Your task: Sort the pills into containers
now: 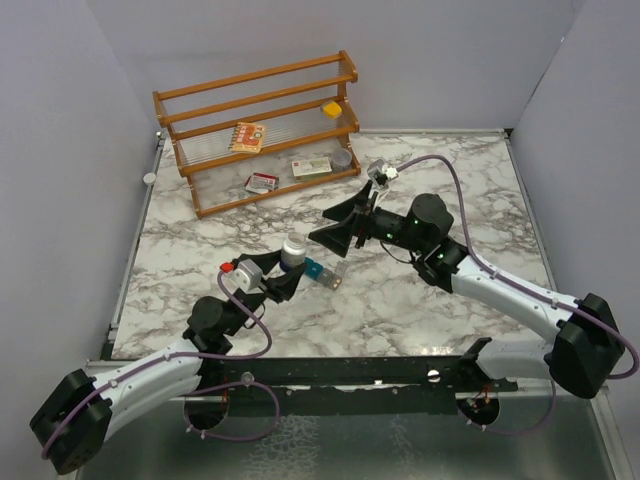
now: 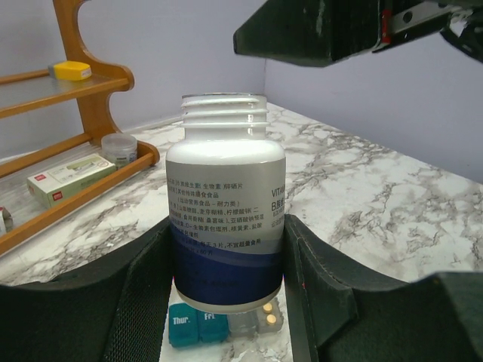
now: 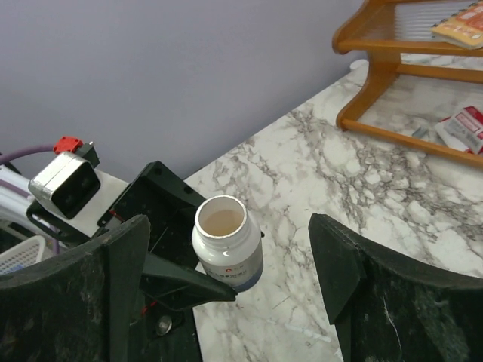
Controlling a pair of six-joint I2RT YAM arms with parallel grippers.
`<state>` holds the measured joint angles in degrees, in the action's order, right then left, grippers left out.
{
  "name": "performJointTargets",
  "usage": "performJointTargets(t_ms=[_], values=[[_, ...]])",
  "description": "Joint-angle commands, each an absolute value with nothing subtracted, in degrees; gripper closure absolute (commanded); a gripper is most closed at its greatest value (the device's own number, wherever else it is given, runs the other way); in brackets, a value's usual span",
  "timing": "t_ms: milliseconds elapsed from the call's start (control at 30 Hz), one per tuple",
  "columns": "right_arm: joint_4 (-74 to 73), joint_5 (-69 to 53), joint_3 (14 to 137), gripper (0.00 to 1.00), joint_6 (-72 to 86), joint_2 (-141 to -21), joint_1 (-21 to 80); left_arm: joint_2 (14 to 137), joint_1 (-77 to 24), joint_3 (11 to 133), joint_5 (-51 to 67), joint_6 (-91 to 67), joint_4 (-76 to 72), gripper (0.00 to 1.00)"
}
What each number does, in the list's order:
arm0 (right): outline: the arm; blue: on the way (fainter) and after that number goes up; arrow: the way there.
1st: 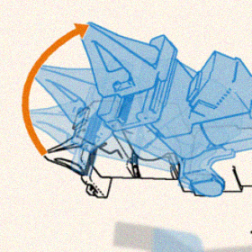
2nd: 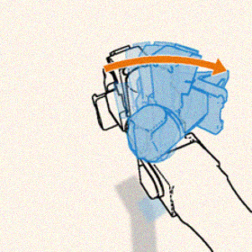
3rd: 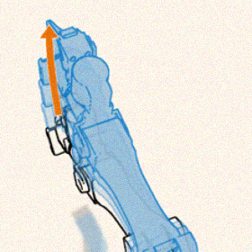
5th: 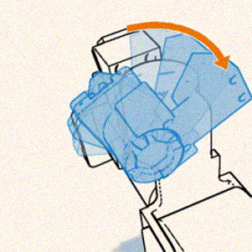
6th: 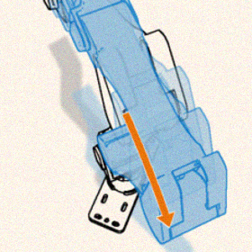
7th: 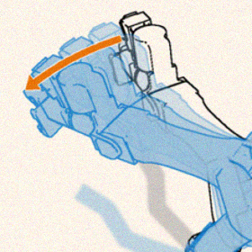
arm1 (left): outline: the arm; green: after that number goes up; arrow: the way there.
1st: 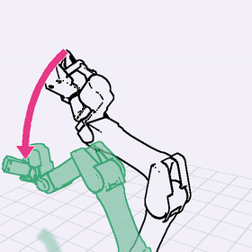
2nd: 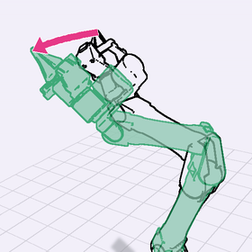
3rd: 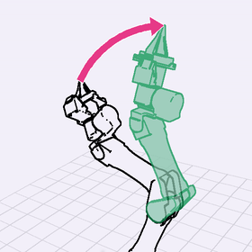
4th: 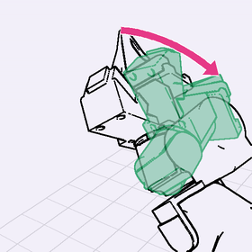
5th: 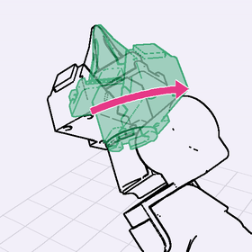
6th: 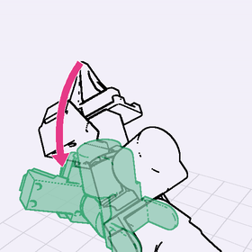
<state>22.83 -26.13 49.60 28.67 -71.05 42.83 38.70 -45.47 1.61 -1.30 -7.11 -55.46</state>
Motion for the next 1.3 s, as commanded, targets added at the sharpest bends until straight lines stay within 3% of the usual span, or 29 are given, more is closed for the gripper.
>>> performJointTargets(t_ms=[0, 633, 833, 1067, 1267], values=[[32.4, -31.5, 47.2, 0.13, 32.6, -73.1, 43.5, 40.4, -45.3, 3.0, 1.4, -9.2, -61.3, 1.0], [33.1, -31.3, 47.7, 0.14, 29.9, -77.0, 44.0, 47.4, -45.4, 5.7, 4.7, -11.9, -67.9, 1.0], [32.4, -31.3, 48.8, 0.18, 29.6, -78.2, 44.2, 49.0, -45.3, 6.3, 5.5, -12.3, -68.5, 1.0], [30.8, -31.1, 50.0, 0.31, 28.8, -79.0, 44.6, 49.8, -45.4, 6.7, 5.5, -12.7, -69.2, 1.0], [28.4, -31.4, 51.8, 0.59, 28.2, -80.2, 44.9, 51.0, -45.4, 7.3, 5.8, -13.2, -69.5, 1.0]])
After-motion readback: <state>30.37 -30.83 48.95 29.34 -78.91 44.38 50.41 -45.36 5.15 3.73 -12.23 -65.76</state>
